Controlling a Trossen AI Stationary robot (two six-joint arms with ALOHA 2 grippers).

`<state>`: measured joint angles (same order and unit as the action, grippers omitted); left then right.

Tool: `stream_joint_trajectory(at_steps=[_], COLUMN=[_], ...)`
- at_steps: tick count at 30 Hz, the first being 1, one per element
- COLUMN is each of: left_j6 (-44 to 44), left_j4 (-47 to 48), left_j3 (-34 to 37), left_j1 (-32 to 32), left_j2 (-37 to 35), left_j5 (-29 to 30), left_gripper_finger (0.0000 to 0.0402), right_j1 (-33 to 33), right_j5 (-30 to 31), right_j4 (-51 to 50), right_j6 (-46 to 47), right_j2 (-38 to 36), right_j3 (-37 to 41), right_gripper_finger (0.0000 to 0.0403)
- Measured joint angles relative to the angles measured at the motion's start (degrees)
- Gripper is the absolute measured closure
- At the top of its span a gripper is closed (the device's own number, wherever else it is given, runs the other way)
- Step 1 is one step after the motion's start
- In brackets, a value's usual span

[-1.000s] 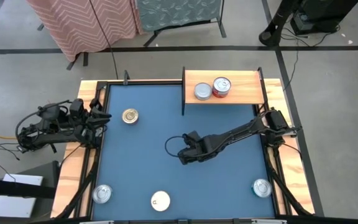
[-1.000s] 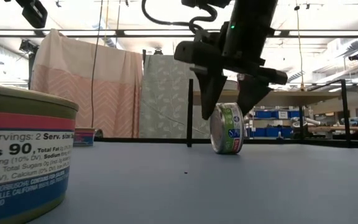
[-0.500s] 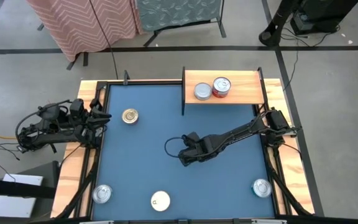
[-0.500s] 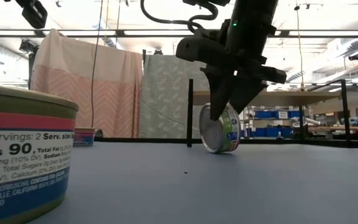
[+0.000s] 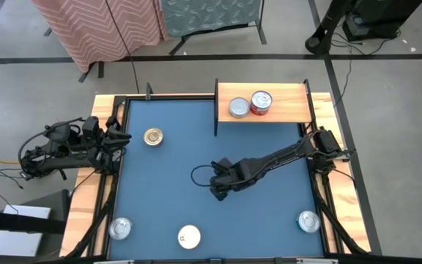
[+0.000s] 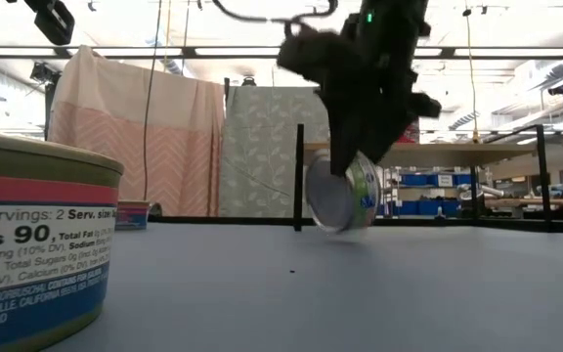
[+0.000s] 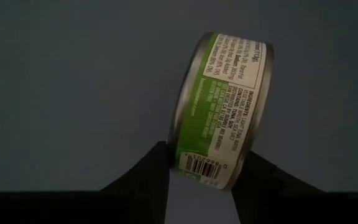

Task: Stack canned seafood by type on shelf
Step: Stack the green tuna can on top of the white tuna can on the shelf

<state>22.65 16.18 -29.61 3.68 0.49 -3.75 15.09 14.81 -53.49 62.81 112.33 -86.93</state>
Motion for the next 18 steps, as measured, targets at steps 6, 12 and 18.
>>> stream_joint_trajectory(at_steps=[6, 12, 18], left_j6=[0.0, 0.0, 0.0], left_j4=[0.0, 0.0, 0.0], left_j3=[0.0, 0.0, 0.0], left_j1=[0.0, 0.0, 0.0], left_j2=[0.0, 0.0, 0.0], left_j5=[0.0, 0.0, 0.0], left_gripper_finger=[0.0307, 0.0307, 0.0307], right_j1=[-0.2, 0.1, 0.6], right_j5=[2.2, 4.5, 4.9], right_j4=[-8.3, -17.2, -26.8], right_j6=[-4.9, -11.1, -16.7], right_j2=[0.0, 0.0, 0.0], right_j3=[-7.8, -17.1, -25.5], right_gripper_finger=[0.0261, 0.0261, 0.0261])
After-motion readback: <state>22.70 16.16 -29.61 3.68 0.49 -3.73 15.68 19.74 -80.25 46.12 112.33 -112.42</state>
